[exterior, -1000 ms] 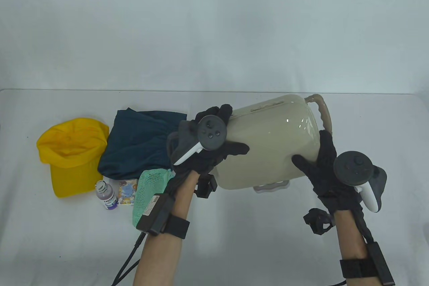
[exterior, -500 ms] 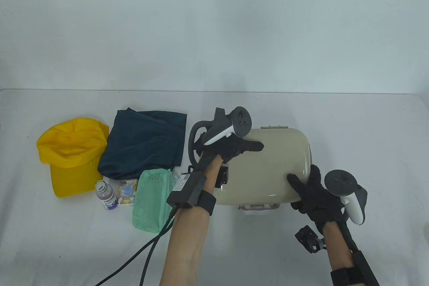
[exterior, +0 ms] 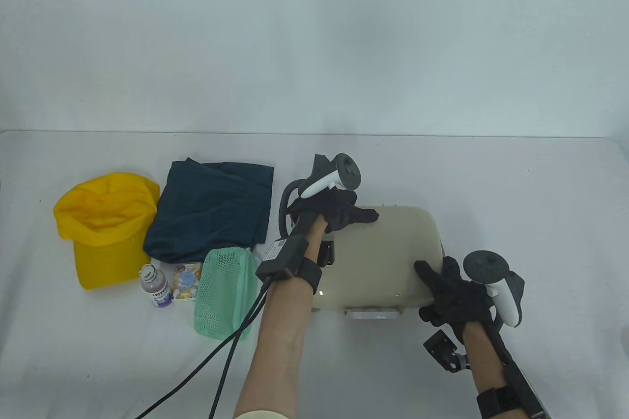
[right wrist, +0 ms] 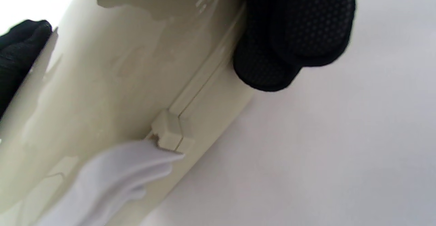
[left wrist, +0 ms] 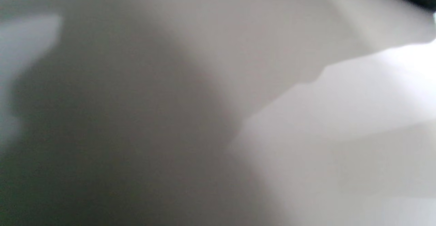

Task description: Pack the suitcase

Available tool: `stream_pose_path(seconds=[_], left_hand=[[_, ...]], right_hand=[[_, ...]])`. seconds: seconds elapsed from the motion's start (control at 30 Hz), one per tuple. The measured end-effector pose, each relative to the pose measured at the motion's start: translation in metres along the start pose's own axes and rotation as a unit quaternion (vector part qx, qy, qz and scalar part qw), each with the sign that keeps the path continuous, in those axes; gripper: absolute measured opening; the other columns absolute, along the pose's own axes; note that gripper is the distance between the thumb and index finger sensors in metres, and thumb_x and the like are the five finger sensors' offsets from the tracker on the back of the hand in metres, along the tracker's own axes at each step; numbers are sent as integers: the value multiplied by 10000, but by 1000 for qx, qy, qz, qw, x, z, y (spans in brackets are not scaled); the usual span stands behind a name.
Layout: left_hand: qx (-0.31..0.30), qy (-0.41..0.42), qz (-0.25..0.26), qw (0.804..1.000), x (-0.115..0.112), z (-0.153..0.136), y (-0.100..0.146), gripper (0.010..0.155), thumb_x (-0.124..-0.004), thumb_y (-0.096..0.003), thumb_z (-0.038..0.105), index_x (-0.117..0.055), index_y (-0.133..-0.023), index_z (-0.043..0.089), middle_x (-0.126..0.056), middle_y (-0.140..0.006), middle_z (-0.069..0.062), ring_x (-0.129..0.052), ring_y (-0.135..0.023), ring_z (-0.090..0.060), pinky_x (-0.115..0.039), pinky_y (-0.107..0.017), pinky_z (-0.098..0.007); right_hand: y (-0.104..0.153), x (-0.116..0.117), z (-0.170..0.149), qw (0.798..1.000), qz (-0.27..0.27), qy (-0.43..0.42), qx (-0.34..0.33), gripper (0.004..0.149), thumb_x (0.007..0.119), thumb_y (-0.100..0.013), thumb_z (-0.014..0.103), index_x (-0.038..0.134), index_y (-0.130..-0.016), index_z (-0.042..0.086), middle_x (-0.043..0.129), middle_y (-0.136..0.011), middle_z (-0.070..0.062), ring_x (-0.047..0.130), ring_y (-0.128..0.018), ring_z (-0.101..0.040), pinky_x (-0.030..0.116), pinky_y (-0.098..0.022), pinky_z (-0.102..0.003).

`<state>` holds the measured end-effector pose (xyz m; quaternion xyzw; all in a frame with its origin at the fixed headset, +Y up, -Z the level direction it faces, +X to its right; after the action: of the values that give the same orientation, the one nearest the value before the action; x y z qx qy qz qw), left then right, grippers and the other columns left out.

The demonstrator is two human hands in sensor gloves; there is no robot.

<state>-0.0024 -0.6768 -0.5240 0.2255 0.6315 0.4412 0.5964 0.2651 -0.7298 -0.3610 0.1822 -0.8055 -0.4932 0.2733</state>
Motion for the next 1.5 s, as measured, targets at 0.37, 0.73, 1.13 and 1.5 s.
stream_pose_path(seconds=[0.37,0.73,1.13,1.5], left_hand=[[7,37,-60,997,-8,-12,-26,885,-615,-430,763,-488,-1180,310,-559,-1209,-91,-607,-1085,-387,-456,-812,-679],[6,37,-20,999,-8,-35,7,897,-595,-433,763,-330,-1189,360,-360,-1297,-56,-385,-1218,-400,-427,-814,-681],[9,103,-20,994,-24,-58,14,866,-603,-450,745,-345,-1187,372,-330,-1292,-60,-382,-1206,-391,-441,-806,-680],[-5,171,-35,985,-25,-68,6,828,-657,-445,728,-401,-1169,420,-340,-1291,-30,-394,-1197,-373,-434,-809,-683]], right_hand=[[-1,4,2,1000,-14,25,8,966,472,-534,696,196,-1113,-26,530,-1075,-361,1024,-578,-292,894,-435,-390],[41,-26,44,962,-175,207,-42,912,498,-517,694,410,-1113,9,682,-1027,-245,933,-694,-375,845,-467,-462],[46,38,73,970,58,202,-123,748,507,-525,676,814,-855,78,1019,-587,-17,1062,-364,-168,915,-284,-313],[18,78,40,982,159,93,-38,729,434,-593,566,749,-888,-21,985,-728,-84,1073,-483,-189,925,-353,-324]])
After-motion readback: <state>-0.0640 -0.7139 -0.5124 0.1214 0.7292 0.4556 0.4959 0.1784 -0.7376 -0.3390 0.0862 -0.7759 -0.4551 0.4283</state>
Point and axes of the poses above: the tracker on the back of each hand, its own z axis roughly to the thumb side, its own y axis roughly from the fingertips to the wrist, x = y × z, the point moved 2 cm from there along -y, roughly from the wrist to the fingertips
